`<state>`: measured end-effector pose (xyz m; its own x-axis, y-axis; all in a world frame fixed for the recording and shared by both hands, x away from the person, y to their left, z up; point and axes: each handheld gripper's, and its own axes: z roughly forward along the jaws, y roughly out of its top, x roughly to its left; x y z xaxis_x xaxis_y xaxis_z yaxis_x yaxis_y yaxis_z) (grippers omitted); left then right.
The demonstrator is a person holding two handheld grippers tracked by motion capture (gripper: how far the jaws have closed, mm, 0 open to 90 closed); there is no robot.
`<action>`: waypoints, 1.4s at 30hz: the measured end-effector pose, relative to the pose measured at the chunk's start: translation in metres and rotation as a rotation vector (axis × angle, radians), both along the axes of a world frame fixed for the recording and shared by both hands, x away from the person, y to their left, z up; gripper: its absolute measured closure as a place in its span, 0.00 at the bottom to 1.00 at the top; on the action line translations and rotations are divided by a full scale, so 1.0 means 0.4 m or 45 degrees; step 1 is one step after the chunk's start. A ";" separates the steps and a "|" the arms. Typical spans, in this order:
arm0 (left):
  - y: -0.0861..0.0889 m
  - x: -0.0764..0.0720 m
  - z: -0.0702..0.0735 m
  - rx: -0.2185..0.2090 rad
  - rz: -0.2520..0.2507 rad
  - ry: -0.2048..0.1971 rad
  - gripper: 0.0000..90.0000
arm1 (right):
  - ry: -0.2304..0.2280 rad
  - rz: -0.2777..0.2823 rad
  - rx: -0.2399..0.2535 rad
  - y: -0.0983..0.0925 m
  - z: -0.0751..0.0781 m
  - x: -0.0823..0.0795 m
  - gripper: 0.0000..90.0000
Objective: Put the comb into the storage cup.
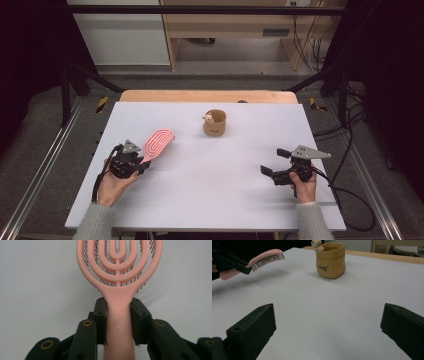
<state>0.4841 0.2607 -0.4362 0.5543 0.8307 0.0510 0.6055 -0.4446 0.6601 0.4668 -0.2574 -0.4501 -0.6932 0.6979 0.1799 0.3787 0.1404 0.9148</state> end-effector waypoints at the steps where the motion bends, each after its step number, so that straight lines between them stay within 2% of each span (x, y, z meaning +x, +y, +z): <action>1: 0.000 -0.001 0.001 0.002 0.004 -0.003 0.77 | 0.001 0.000 0.000 0.000 0.000 0.000 0.00; 16: -0.003 -0.010 0.012 -0.044 0.008 -0.052 0.77 | 0.002 0.001 -0.002 0.001 -0.001 0.000 0.00; 42: -0.046 -0.033 0.030 -0.097 0.006 -0.106 0.77 | 0.005 -0.011 0.017 0.001 0.001 0.000 0.00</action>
